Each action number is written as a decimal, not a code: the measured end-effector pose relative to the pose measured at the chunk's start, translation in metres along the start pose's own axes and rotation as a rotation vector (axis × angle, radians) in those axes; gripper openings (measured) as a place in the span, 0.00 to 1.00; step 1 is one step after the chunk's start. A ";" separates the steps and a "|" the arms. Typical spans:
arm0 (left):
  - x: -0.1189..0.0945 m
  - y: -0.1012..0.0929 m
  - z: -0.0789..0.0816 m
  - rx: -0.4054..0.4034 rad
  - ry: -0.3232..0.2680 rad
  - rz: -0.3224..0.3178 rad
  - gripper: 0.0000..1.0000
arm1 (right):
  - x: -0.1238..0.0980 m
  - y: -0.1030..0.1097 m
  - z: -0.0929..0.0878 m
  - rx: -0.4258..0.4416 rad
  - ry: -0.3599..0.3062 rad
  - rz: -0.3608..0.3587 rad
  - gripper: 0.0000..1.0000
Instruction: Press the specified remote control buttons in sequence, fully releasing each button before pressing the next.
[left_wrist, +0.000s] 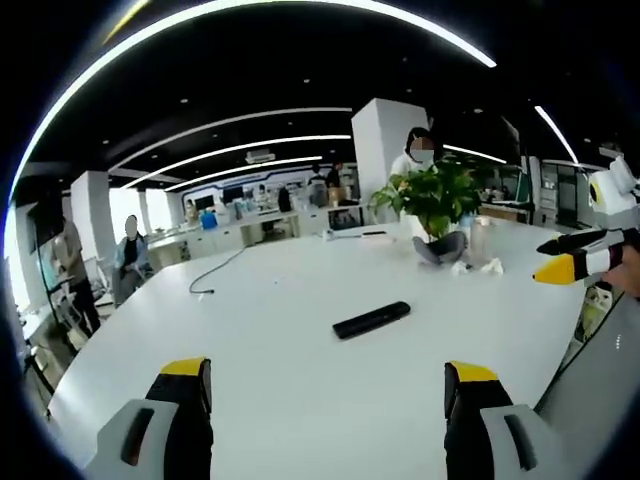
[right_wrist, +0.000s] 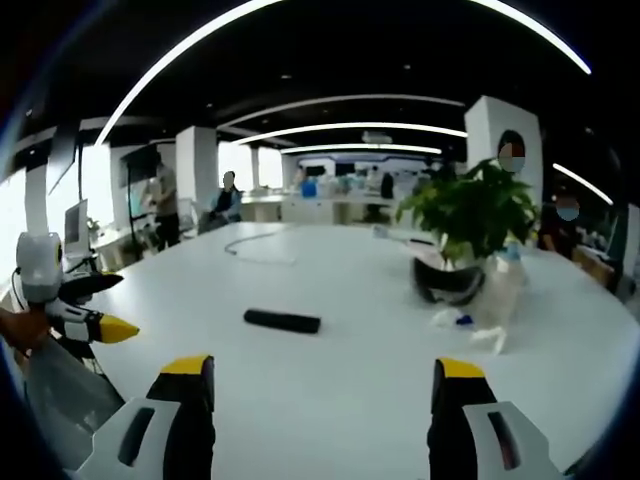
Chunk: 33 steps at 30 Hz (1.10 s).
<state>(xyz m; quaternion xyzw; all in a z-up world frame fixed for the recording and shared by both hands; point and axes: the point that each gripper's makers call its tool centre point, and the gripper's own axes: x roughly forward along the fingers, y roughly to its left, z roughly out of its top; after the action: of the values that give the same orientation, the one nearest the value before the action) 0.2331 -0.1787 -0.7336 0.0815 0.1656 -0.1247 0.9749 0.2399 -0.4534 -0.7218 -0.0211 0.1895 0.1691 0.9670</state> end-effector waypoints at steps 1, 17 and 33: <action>0.000 0.003 0.004 -0.002 -0.019 0.017 1.00 | 0.000 0.000 -0.001 0.000 0.002 0.001 0.89; -0.006 0.011 0.015 -0.043 -0.063 0.051 1.00 | 0.001 0.006 -0.002 -0.032 0.014 0.011 0.89; -0.011 0.017 0.021 -0.026 -0.095 0.083 1.00 | 0.001 0.007 -0.001 -0.031 0.009 0.019 0.88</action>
<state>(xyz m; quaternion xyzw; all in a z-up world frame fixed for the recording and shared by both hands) 0.2340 -0.1642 -0.7084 0.0695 0.1172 -0.0855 0.9870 0.2382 -0.4465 -0.7232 -0.0351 0.1914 0.1812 0.9640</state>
